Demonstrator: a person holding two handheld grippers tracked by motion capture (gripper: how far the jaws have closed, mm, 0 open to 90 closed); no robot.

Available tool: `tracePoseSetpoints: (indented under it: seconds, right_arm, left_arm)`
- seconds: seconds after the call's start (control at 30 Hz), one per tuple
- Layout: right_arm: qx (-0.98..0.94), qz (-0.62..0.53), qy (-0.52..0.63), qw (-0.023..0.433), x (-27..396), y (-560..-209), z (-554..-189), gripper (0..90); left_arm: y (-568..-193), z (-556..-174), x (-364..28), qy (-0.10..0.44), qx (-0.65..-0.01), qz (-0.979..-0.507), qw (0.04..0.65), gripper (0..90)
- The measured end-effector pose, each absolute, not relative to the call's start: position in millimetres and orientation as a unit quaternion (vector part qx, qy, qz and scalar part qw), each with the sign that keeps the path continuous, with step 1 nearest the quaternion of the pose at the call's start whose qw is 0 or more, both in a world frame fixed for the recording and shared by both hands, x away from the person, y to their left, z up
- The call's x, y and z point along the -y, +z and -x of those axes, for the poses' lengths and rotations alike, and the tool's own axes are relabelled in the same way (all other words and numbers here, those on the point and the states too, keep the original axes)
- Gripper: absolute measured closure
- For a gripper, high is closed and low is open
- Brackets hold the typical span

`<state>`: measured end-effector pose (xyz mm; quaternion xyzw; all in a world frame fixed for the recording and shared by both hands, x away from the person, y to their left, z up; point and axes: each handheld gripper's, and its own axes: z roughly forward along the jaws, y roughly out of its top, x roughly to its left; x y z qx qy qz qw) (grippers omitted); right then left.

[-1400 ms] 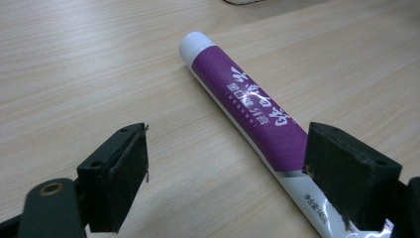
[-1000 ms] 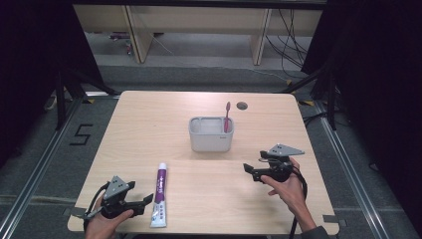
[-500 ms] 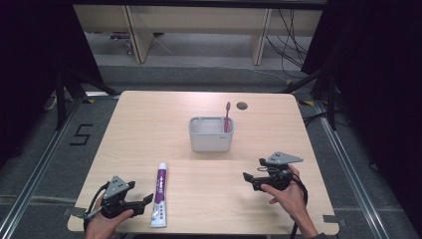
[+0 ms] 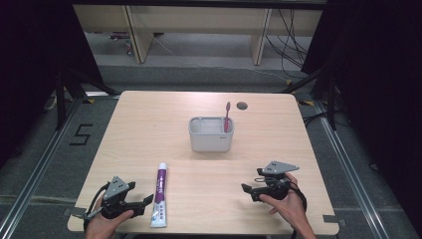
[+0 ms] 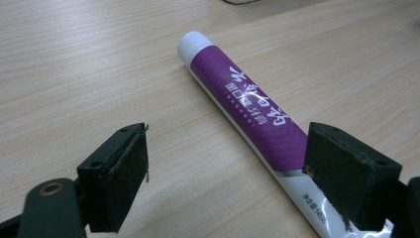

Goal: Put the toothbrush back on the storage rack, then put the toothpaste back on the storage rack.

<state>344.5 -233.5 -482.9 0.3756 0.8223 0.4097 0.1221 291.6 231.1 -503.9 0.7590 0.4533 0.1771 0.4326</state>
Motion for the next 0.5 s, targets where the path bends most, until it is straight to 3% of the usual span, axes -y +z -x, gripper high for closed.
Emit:
tracePoseSetpoints:
  seconds: [0.2,0.37,0.4,0.5]
  right_arm:
    - [-0.829,-0.373,0.405,0.099,233,-489,-334,16.6]
    - [-0.832,-0.374,0.399,0.094,235,-490,-326,16.6]
    - [-0.834,-0.362,0.401,0.113,237,-490,-327,16.6]
    - [-0.830,-0.378,0.398,0.099,238,-490,-321,16.7]
  left_arm:
    - [-504,-291,-231,0.177,-0.453,-0.760,0.432,16.8]
    - [-505,-291,-231,0.176,-0.456,-0.757,0.433,16.8]
    - [-504,-291,-231,0.177,-0.457,-0.756,0.434,16.8]
    - [-505,-291,-232,0.177,-0.453,-0.759,0.434,16.8]
